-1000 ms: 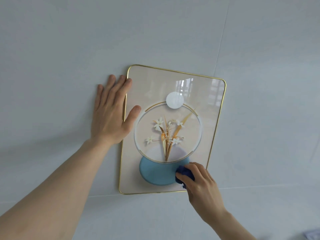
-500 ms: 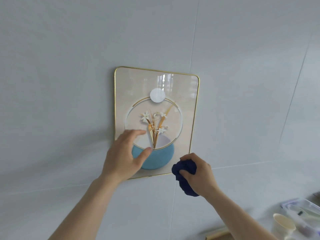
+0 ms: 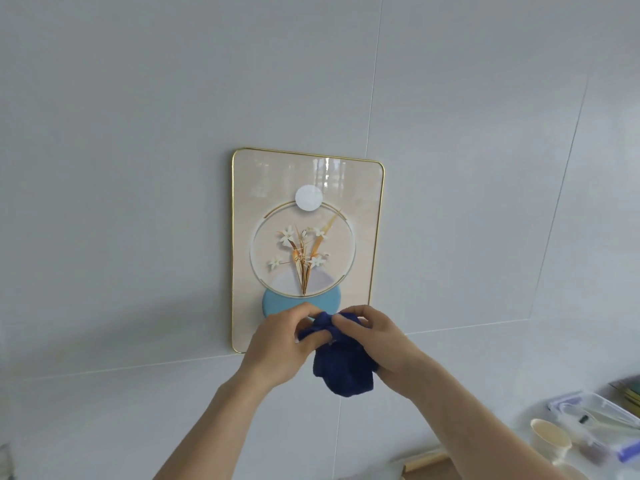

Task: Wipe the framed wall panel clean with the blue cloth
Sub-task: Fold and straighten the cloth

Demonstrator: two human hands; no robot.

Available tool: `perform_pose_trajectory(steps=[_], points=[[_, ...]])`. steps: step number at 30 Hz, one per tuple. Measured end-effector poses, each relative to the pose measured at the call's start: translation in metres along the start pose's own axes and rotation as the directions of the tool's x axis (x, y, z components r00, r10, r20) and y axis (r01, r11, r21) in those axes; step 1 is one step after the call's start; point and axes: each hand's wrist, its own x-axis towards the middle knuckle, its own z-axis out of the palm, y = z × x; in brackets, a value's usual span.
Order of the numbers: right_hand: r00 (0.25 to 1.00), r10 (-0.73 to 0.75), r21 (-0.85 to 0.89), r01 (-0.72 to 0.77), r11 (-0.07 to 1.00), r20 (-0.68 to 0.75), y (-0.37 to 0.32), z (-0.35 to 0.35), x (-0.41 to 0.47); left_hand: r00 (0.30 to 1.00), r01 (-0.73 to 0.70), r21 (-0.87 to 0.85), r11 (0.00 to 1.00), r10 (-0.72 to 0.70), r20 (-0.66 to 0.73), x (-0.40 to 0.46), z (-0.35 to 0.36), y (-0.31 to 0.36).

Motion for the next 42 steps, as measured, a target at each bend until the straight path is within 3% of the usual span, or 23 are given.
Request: perform_pose_trajectory(steps=[3,6,12,16,21,29,42], points=[[0.986,-0.005,0.055,-0.005,0.998,0.166,-0.002,-0.001,-0.008,0.999,0.031,-0.029,0.999,-0.032,-0.041,-0.005,-0.009,0.005],[0.955,-0.031,-0.012,0.036,0.999,0.294,0.0,-0.01,-0.013,0.993,0.066,-0.078,0.995,-0.073,-0.089,-0.01,-0.022,0.004],[0.975,-0.045,-0.364,0.124,0.923,0.218,-0.001,-0.025,-0.016,0.988,0.137,-0.045,0.99,-0.14,-0.061,-0.02,-0.042,0.002],[0.976,-0.152,-0.639,0.215,0.738,0.153,-0.011,-0.033,-0.017,0.989,0.148,0.012,0.989,-0.148,-0.009,-0.024,-0.045,-0.001],[0.949,-0.268,-0.816,0.285,0.503,0.166,-0.03,-0.048,-0.012,0.99,0.138,0.096,0.986,-0.14,0.023,-0.02,-0.043,0.005],[0.94,-0.298,-0.9,0.269,0.342,0.167,-0.04,-0.066,-0.014,0.992,0.113,0.176,0.978,-0.12,0.034,-0.011,-0.026,0.02],[0.954,-0.284,-0.93,0.184,0.318,0.092,-0.035,-0.124,-0.025,0.99,0.101,0.154,0.983,-0.115,0.086,0.009,0.028,0.05]])
